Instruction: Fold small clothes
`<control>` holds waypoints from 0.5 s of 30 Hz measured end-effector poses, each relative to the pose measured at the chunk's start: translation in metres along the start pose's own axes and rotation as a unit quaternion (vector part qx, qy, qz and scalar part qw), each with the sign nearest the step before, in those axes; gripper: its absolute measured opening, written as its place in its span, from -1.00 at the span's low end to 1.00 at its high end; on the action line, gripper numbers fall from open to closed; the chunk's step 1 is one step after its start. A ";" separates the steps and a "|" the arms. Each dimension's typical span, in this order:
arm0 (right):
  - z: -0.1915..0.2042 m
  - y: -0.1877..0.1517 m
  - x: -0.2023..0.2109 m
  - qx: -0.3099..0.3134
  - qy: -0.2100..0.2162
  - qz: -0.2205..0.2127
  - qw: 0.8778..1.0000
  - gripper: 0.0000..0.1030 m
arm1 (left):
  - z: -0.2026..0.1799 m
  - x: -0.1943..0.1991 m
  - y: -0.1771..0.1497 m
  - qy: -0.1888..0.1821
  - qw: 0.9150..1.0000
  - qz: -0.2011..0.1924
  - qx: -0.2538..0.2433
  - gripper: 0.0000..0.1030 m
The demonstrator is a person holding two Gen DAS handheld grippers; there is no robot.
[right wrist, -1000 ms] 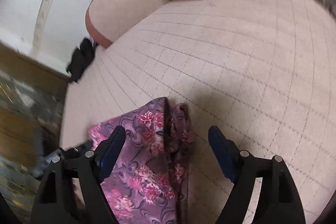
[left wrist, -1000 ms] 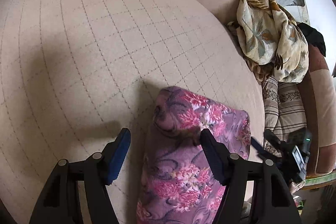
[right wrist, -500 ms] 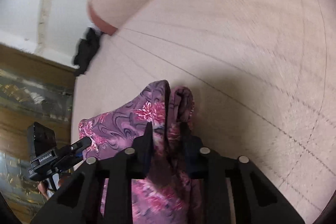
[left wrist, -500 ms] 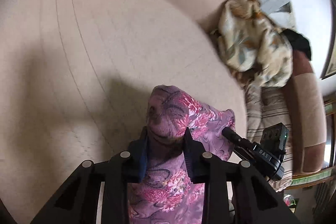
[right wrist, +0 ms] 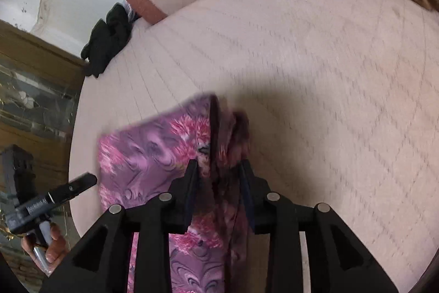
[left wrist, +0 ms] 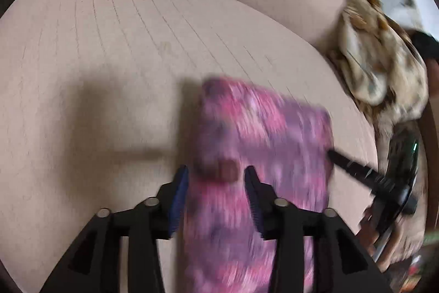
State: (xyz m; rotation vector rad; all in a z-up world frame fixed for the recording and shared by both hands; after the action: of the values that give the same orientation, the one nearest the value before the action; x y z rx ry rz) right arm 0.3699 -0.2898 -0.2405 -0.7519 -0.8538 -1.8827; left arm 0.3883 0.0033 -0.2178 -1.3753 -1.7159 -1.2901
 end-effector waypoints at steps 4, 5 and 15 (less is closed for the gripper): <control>-0.011 -0.081 0.060 -0.007 0.054 -0.037 0.998 0.40 | 0.010 0.022 -0.078 0.008 0.999 -0.016 -0.031 0.47; -0.014 -0.104 0.066 -0.011 0.065 -0.037 0.997 0.40 | 0.014 0.024 -0.102 0.002 1.000 -0.012 -0.027 0.47; -0.013 -0.191 0.050 0.006 0.015 -0.009 1.000 -0.16 | -0.005 0.015 -0.152 0.001 1.000 -0.011 -0.019 -0.16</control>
State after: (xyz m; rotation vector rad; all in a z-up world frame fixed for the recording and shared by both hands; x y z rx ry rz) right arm 0.1752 -0.2574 -0.2574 -0.7098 -0.8556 -1.8982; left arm 0.2391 0.0043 -0.2515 -1.3801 -1.7175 -1.3418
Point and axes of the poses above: each gripper's, at about its wrist camera, not at the fingertips, and x roughly against the way its jaws point, z to its left, y to its top, the point moved 3 cm from there along -x, roughly the way its jaws point, and after that the axes turned 3 degrees about -x, right-handed, at the moved point
